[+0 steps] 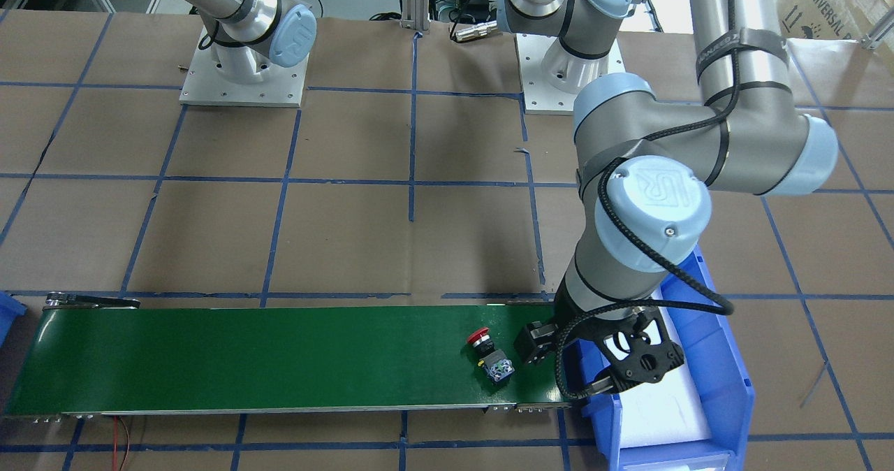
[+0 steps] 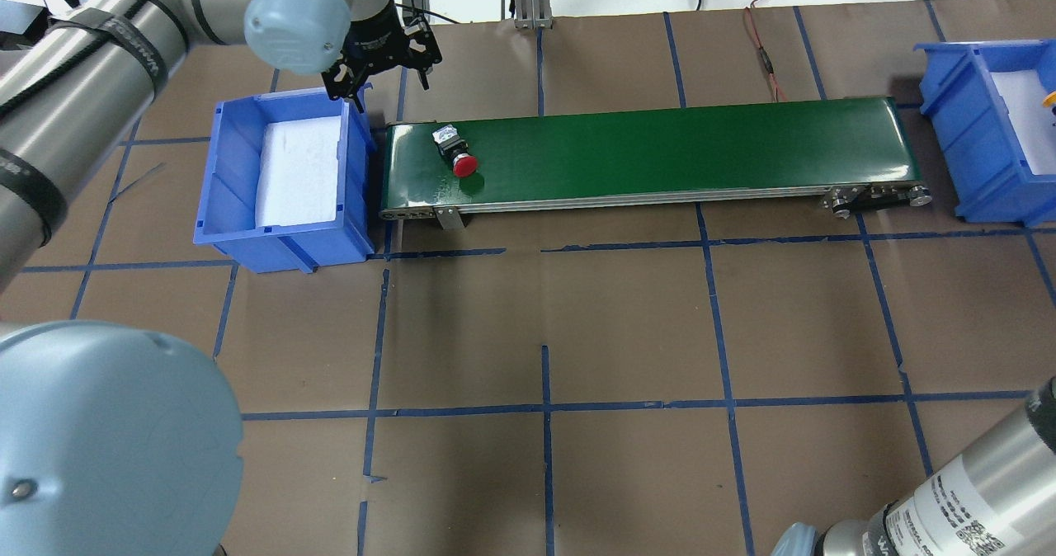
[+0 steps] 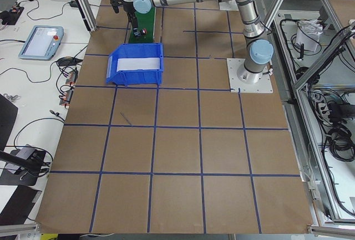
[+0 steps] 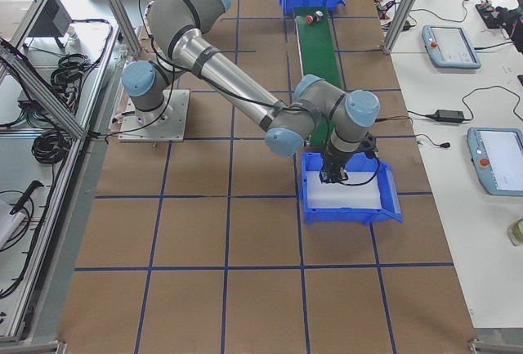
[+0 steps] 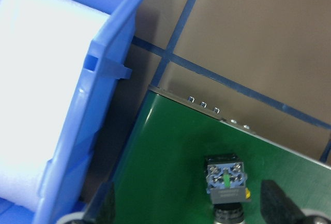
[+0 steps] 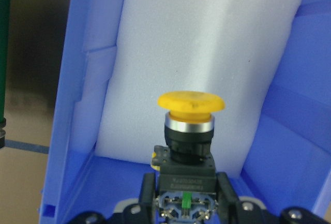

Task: Transport two buttons from left to right
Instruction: 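Release yellow button into far bin with right gripper while left withdraws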

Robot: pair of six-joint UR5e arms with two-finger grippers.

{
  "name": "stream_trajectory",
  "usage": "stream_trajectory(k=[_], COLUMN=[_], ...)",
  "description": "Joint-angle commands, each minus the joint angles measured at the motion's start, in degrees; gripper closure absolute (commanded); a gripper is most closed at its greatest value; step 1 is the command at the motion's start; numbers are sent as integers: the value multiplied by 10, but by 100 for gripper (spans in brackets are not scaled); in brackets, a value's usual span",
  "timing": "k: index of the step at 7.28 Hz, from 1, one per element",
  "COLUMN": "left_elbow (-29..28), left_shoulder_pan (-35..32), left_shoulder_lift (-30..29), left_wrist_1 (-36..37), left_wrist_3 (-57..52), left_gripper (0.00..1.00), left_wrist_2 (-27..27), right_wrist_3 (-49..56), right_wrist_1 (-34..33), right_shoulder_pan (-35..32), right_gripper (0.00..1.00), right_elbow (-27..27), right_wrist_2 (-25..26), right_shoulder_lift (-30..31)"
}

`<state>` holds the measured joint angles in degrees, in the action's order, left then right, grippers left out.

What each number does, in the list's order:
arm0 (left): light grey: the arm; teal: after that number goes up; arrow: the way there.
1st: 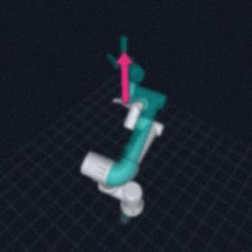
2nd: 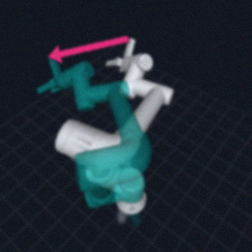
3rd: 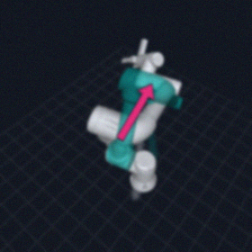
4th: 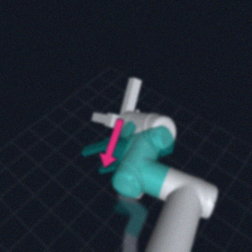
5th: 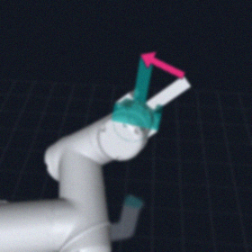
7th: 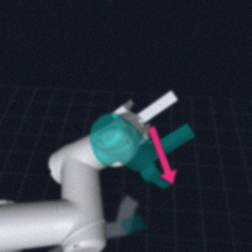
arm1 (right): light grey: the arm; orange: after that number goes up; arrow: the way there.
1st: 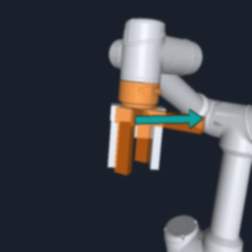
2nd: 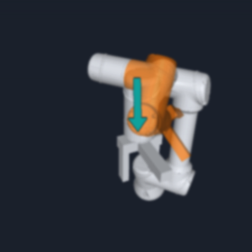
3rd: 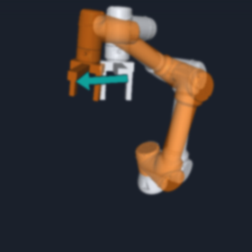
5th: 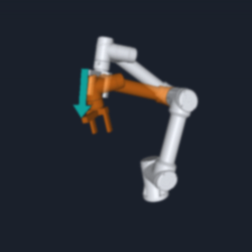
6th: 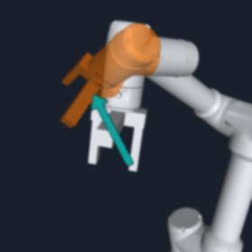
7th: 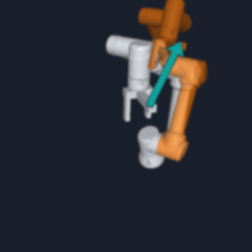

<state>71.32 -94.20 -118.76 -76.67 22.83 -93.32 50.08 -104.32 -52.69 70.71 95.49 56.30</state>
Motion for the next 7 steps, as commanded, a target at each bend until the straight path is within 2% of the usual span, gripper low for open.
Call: stream_trajectory(k=[1, 4, 5, 7], left_elbow=[0, 2, 8, 15], left_shoulder_pan=[21, 46, 45, 45], left_shoulder_lift=[51, 138, 150, 158], left_wrist_1=[-40, -125, -152, -157], left_wrist_3=[-163, -208, -218, -264], left_gripper=[0, 0, 0, 0], left_wrist_2=[-23, -20, -21, -22], right_wrist_3=[-1, -2, -2, -3], right_wrist_1=[-7, -25, -34, -43], right_shoulder_pan=[0, 0, 0, 0], right_gripper=[94, 94, 94, 93], right_elbow=[2, 1, 1, 1], right_wrist_2=[-1, -1, -2, -2], right_shoulder_lift=[-14, -35, -43, -51])
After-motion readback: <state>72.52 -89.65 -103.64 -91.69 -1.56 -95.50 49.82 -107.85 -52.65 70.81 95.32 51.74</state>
